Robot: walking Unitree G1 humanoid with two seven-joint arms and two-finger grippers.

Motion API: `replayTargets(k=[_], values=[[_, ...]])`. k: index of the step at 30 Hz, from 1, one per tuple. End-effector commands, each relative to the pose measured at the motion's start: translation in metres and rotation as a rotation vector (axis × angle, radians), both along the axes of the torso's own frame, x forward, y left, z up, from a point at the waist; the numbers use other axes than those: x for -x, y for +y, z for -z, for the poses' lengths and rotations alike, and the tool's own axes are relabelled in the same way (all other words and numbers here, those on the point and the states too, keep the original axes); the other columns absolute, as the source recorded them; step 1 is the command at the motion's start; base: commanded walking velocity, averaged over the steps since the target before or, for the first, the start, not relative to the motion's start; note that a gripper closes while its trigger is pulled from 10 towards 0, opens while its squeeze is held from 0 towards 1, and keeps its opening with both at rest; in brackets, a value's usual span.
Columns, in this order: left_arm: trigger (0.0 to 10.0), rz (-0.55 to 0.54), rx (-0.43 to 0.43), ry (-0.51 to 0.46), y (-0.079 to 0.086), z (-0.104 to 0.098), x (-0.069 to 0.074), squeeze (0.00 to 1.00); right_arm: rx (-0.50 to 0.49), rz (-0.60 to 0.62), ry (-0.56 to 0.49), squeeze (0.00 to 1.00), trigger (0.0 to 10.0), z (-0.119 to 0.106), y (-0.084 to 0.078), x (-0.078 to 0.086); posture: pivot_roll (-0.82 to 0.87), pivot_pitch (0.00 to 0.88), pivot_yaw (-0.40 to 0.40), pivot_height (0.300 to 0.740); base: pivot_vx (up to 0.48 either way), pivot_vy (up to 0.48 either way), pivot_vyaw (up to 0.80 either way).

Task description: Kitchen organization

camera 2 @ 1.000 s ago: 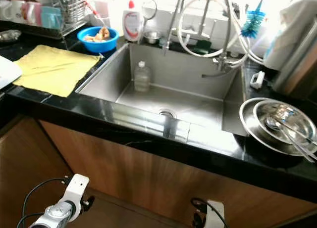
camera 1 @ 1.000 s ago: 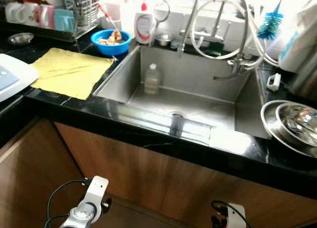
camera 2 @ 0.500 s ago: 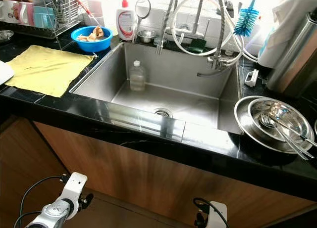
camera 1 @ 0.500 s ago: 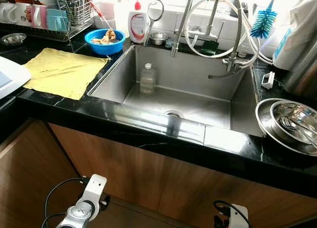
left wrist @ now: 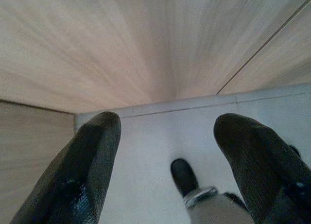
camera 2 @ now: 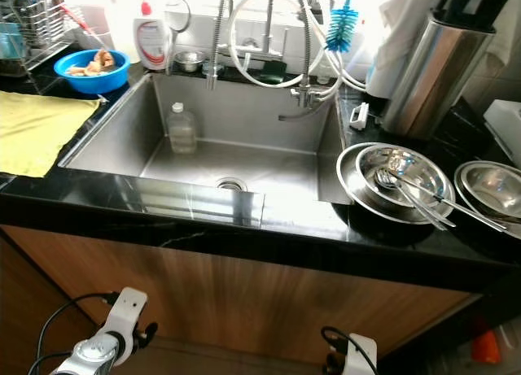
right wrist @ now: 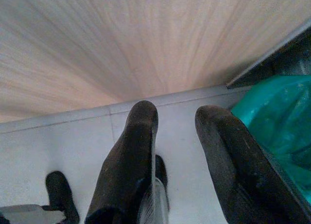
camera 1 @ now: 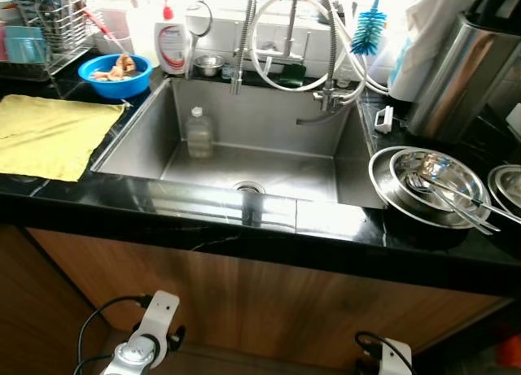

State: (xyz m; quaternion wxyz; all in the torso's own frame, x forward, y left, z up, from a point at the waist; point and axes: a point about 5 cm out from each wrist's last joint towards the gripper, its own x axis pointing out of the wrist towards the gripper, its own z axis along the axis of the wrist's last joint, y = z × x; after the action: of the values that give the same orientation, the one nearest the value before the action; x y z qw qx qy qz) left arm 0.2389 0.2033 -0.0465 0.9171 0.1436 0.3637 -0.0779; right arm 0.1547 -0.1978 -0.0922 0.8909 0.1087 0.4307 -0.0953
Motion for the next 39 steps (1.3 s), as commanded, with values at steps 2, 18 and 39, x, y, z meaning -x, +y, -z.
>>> replayTargets(k=[2,18,39], values=[[10.0,0.013,-0.009,0.008,0.0013,0.0009,0.0018,0.00,0.005,-0.002,-0.015,0.00,10.0,-0.0014,-0.0011,-0.0024,0.10,0.000,-0.088,0.740,0.000,0.000,0.00],[10.0,0.001,0.011,0.007,-0.0024,0.0009,0.0005,0.00,0.004,0.017,-0.012,0.00,10.0,-0.0007,-0.0020,-0.0003,0.11,0.000,-0.094,0.740,0.000,0.019,-0.40],[10.0,0.014,-0.008,-0.005,-0.0019,-0.0011,-0.0021,0.00,-0.008,0.033,-0.022,0.00,10.0,-0.0017,-0.0018,-0.0028,0.11,0.000,-0.092,0.740,0.000,0.188,-0.36]])
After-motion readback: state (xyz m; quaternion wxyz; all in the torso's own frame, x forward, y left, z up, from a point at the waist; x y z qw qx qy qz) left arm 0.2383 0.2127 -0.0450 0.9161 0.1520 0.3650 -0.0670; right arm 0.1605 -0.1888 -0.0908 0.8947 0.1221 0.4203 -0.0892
